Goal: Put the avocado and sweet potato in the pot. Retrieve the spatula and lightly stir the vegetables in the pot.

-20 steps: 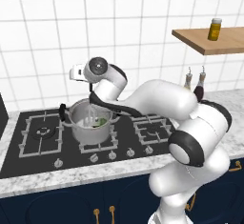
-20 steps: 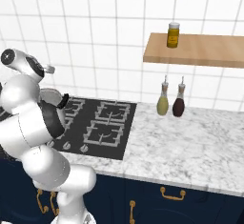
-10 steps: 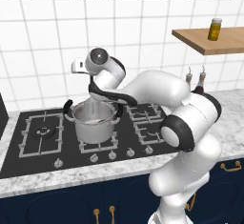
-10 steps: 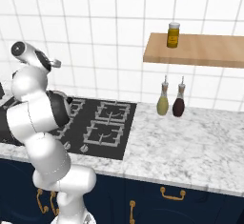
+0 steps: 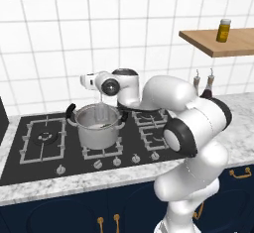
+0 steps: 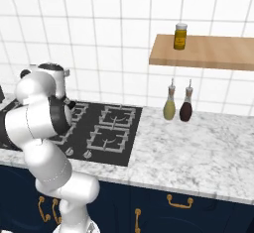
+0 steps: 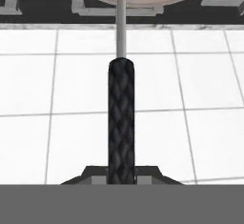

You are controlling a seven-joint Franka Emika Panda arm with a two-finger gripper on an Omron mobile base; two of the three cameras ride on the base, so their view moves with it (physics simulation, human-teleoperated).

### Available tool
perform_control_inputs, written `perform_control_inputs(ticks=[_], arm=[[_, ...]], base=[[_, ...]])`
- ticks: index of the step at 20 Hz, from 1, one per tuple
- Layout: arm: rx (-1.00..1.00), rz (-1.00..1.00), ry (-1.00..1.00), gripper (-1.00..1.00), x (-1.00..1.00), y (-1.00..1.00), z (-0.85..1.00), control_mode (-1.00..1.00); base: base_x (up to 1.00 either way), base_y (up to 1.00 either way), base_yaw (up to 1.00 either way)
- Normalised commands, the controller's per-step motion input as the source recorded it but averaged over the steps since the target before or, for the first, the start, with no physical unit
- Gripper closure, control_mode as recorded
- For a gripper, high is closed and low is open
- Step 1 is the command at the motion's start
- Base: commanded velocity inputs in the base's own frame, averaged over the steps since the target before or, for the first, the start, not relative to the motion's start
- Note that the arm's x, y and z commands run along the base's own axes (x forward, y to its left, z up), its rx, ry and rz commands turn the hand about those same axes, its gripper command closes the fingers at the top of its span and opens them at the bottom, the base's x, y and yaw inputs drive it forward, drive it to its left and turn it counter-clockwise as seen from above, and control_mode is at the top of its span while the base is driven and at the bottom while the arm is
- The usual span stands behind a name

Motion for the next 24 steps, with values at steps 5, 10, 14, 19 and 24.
perform_control_inputs(ticks=[5,10,14,19,24], arm=[[0.03,-0.11,-0.12,1.0,0.0,0.0,-0.82,-1.0],[0.07,-0.09,-0.02,1.0,0.0,0.03,-0.39,-1.0],[0.0,0.0,0.01,1.0,0.0,0.29,0.0,-1.0],[-0.36,0.07,0.06,1.0,0.0,0.83,0.4,-1.0],[-0.84,0.28,0.26,1.0,0.0,0.66,-0.37,-1.0]], base=[[0.0,0.0,0.0],[0.0,0.0,0.0],[0.0,0.0,0.0],[0.0,0.0,0.0],[0.0,0.0,0.0]])
